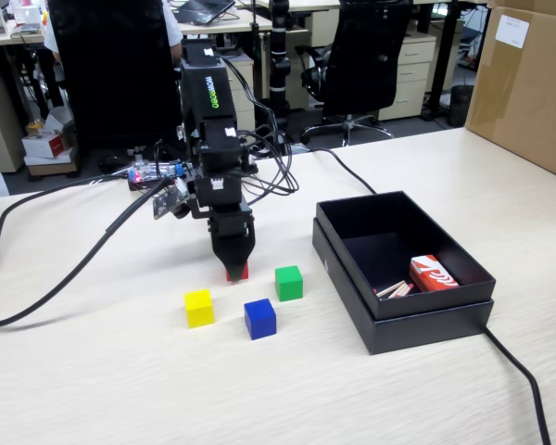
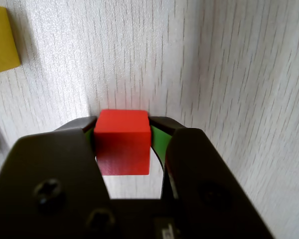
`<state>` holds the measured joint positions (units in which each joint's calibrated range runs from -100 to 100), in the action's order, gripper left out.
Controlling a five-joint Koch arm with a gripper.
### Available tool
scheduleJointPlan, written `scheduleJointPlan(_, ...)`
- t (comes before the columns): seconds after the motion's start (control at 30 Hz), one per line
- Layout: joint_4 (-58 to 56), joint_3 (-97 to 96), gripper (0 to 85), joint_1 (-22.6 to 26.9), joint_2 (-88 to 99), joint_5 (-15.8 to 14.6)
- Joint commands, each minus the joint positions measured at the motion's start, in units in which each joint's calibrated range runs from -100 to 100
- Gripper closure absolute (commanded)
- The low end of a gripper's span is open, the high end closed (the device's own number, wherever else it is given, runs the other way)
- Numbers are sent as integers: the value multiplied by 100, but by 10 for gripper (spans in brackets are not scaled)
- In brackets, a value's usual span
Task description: Put the red cube on top of the blue cube
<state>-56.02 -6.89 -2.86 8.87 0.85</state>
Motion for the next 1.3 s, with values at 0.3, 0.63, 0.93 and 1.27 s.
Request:
scheduleJointPlan(0.3, -139, 481, 846, -49, 198, 5)
scheduleJointPlan(0.63, -139, 1786, 846, -29, 1357, -54)
scheduleJointPlan(0.93, -130, 3971, 846, 49, -250, -93)
scheduleJointPlan(1.27, -139, 4733, 846, 88, -1627, -210)
